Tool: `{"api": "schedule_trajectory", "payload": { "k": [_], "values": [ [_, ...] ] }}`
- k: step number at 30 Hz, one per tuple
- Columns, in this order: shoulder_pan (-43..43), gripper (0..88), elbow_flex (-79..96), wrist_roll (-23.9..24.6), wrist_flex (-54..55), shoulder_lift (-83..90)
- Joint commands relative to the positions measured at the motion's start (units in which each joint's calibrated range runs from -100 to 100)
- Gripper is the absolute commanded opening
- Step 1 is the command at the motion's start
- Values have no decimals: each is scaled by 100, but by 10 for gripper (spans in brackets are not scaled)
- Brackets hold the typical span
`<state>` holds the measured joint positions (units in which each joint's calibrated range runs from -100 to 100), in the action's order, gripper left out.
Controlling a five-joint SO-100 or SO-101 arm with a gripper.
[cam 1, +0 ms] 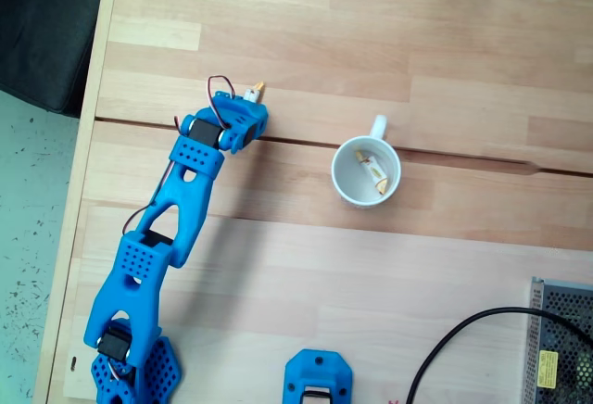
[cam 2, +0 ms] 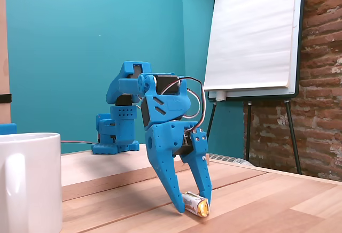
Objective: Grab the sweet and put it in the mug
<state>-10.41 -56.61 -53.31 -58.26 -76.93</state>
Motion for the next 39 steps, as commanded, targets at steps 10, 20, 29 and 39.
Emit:
{"api": "schedule_trajectory", "payload": {
  "k": [10, 20, 29, 39],
  "values": [
    [17, 38, -307, 10, 60, 94],
    [17, 37, -360, 24, 52, 344],
    [75, 38, -173, 650, 3, 2202],
    [-4, 38, 1379, 791, -1158, 4474]
  ]
}}
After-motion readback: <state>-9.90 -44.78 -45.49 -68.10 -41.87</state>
